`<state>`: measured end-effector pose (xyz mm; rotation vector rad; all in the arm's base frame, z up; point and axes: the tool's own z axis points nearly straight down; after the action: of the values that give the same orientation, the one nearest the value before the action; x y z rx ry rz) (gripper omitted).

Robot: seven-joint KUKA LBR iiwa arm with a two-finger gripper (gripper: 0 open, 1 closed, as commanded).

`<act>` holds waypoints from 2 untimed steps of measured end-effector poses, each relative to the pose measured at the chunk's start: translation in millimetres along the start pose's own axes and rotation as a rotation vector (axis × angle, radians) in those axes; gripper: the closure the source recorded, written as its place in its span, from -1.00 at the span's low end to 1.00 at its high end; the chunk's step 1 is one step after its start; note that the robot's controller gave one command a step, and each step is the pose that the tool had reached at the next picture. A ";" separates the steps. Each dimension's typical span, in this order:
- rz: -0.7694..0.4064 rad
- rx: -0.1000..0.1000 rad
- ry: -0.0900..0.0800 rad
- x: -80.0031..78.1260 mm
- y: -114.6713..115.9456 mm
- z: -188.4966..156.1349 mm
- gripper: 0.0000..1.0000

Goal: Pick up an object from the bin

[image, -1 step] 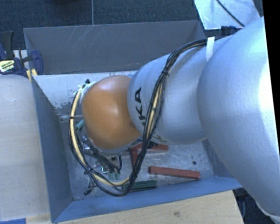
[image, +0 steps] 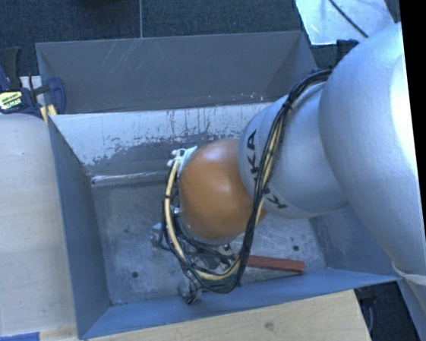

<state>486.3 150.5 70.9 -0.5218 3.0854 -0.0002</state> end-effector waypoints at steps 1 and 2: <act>0.133 0.003 0.004 -35.4 -84.2 -30.2 -1.00; 0.268 0.002 0.007 -62.9 -136.0 -28.6 -1.00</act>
Offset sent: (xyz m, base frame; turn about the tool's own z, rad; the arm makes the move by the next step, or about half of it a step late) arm 0.0573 -0.0634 0.0291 0.1250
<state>590.1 42.7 100.5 -0.1044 3.1337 -0.0018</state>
